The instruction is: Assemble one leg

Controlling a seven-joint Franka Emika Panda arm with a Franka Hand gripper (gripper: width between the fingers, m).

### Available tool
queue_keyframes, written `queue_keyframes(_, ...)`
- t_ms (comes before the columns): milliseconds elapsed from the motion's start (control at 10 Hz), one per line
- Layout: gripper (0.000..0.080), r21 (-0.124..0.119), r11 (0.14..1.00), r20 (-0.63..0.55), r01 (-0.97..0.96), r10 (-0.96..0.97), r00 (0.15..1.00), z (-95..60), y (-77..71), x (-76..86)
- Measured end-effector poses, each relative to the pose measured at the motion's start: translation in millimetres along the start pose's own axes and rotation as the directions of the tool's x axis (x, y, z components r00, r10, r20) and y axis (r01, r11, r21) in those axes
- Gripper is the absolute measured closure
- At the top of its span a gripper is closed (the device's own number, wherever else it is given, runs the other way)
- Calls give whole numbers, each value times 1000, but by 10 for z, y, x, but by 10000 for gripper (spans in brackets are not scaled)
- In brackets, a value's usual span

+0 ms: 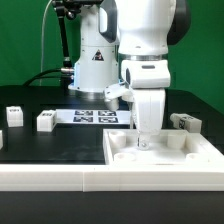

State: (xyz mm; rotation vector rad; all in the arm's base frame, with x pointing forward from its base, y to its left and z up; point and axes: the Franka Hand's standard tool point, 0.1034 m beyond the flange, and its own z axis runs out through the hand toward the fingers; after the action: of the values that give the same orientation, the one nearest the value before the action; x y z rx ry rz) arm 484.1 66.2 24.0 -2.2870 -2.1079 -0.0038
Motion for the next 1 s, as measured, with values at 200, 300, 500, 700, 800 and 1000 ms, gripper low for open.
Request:
queue_keyframes(200,150,-11,1000,21,-18,19,1000,-339,-35,118)
queue_keyframes(300,150,-18,999,25,-43,44,999,-438,-46,164)
queue_keyframes(500,150,-25,997,25,-73,74,997,-522,-67,205)
queue_keyframes(700,150,-21,988,24,-150,151,988,-497,-76,201)
queue_keyframes(800,150,-22,981,23,-195,196,980,-495,-78,201)
queue_keyframes(1000,150,-18,901,6,-434,435,901,-442,-168,231)
